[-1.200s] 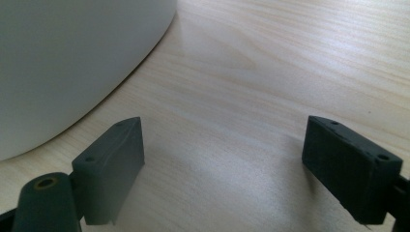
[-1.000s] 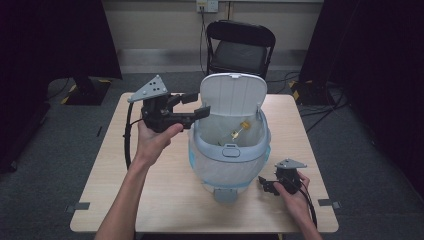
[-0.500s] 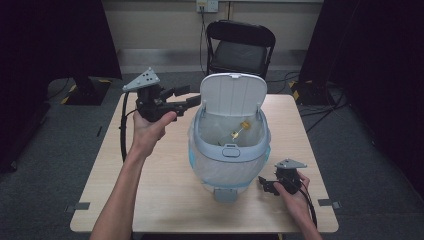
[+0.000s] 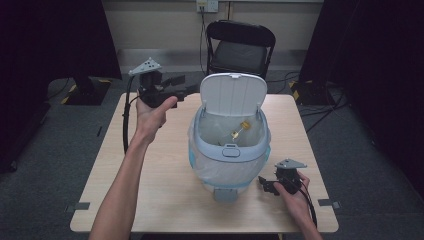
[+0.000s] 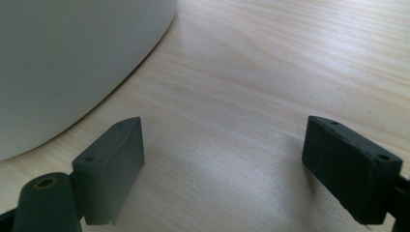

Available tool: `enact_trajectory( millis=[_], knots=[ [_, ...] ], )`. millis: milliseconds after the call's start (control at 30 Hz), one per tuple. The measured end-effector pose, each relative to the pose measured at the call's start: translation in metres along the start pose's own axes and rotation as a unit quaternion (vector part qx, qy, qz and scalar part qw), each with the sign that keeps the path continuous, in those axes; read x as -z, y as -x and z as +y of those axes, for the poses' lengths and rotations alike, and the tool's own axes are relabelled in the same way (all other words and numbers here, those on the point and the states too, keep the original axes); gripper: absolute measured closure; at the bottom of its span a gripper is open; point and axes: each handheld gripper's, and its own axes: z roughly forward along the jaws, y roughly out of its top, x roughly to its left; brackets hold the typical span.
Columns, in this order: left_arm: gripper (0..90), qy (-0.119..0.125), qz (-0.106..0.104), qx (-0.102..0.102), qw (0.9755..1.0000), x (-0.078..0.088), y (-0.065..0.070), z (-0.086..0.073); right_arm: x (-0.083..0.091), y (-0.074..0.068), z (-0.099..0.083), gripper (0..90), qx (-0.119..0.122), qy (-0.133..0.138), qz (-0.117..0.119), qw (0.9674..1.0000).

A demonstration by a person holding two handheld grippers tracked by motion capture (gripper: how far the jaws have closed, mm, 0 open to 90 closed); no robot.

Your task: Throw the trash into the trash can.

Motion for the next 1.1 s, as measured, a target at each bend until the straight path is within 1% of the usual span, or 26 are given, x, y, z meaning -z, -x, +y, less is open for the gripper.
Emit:
enact_trajectory(
  millis=[33, 67, 133, 233, 267, 300, 333, 367, 433, 467, 500, 600, 633, 667, 700, 733, 800, 833, 867, 933, 967, 1000, 1033, 1100],
  knots=[
    [31.3, 0.001, 0.004, -0.001, 1.0000, -0.003, -0.002, 0.001, 0.000, 0.000, 0.000, 13.7, 0.000, 0.000, 0.000, 1.0000],
    [31.1, 0.001, 0.004, 0.005, 1.0000, -0.006, -0.004, 0.003, 0.000, 0.000, 0.000, 13.7, 0.000, 0.000, 0.000, 1.0000],
    [30.3, -0.004, 0.005, 0.006, 1.0000, -0.011, -0.007, 0.007, 0.000, 0.000, 0.000, 13.7, 0.001, 0.000, 0.000, 1.0000],
    [30.2, -0.005, -0.003, 0.002, 1.0000, -0.016, -0.006, 0.010, 0.000, 0.000, 0.000, 13.8, 0.000, 0.000, 0.000, 1.0000],
    [30.2, -0.007, -0.001, 0.000, 1.0000, -0.017, -0.006, 0.010, 0.000, 0.000, 0.000, 13.7, 0.000, 0.000, 0.000, 1.0000],
    [30.1, -0.007, -0.003, 0.001, 1.0000, -0.019, -0.006, 0.010, 0.000, 0.000, 0.000, 13.8, 0.000, 0.000, 0.000, 1.0000],
    [29.9, -0.007, -0.006, 0.005, 0.9999, -0.020, -0.007, 0.011, 0.000, 0.000, 0.000, 13.8, 0.000, 0.000, 0.000, 1.0000],
    [29.6, -0.006, -0.005, 0.007, 0.9999, -0.022, -0.006, 0.011, 0.000, 0.000, 0.000, 13.8, 0.000, 0.000, 0.000, 1.0000],
    [28.9, -0.009, -0.013, 0.007, 0.9999, -0.024, -0.006, 0.010, 0.000, 0.000, 0.000, 13.8, 0.000, 0.000, -0.001, 1.0000],
    [29.8, -0.011, -0.013, 0.005, 0.9998, -0.024, -0.005, 0.009, 0.000, 0.000, 0.000, 13.8, 0.001, 0.000, 0.000, 1.0000],
    [30.2, -0.008, -0.018, 0.008, 0.9998, -0.024, -0.005, 0.008, 0.000, 0.000, 0.000, 13.8, 0.000, 0.000, 0.000, 1.0000],
    [31.5, -0.009, -0.037, 0.018, 0.9991, -0.023, -0.005, 0.007, 0.000, 0.000, 0.000, 13.7, 0.001, 0.000, 0.000, 1.0000],
    [31.6, -0.011, -0.044, 0.013, 0.9989, -0.022, -0.004, 0.006, 0.000, 0.000, 0.000, 13.7, 0.001, 0.000, 0.000, 1.0000],
    [31.7, -0.012, -0.050, 0.013, 0.9986, -0.021, -0.003, 0.006, 0.000, 0.000, 0.000, 13.8, 0.001, 0.000, 0.000, 1.0000],
    [31.7, -0.013, -0.052, 0.005, 0.9985, -0.020, -0.001, 0.005, 0.000, 0.000, 0.000, 13.8, 0.001, 0.000, 0.000, 1.0000],
    [31.6, -0.011, -0.055, 0.006, 0.9984, -0.019, 0.001, 0.005, 0.000, 0.000, 0.000, 13.7, 0.000, 0.000, 0.000, 1.0000],
    [31.0, -0.014, -0.063, -0.004, 0.9979, -0.018, 0.007, 0.006, 0.000, 0.000, 0.000, 13.7, 0.001, 0.000, 0.000, 1.0000],
    [31.0, -0.016, -0.064, -0.009, 0.9978, -0.017, 0.009, 0.006, 0.000, 0.000, 0.000, 13.7, 0.000, 0.000, 0.000, 1.0000],
    [31.1, -0.017, -0.067, -0.011, 0.9976, -0.017, 0.012, 0.006, 0.000, 0.000, 0.000, 13.7, 0.001, 0.000, 0.000, 1.0000],
    [31.2, -0.018, -0.080, -0.016, 0.9965, -0.016, 0.020, 0.007, 0.000, 0.000, 0.000, 13.8, 0.000, 0.000, 0.000, 1.0000],
    [31.0, -0.021, -0.085, -0.021, 0.9960, -0.014, 0.025, 0.006, 0.000, 0.000, 0.000, 13.8, 0.000, 0.000, 0.000, 1.0000],
    [30.8, -0.023, -0.086, -0.030, 0.9956, -0.012, 0.029, 0.006, 0.000, 0.000, 0.000, 13.7, 0.000, 0.000, 0.000, 1.0000],
    [30.7, -0.020, -0.092, -0.035, 0.9950, -0.010, 0.033, 0.005, 0.000, 0.000, 0.000, 13.8, 0.000, 0.000, 0.000, 1.0000],
    [30.5, -0.013, -0.095, -0.035, 0.9948, -0.006, 0.041, 0.001, 0.000, 0.000, 0.000, 13.8, 0.000, 0.000, -0.001, 1.0000]
  ],
)
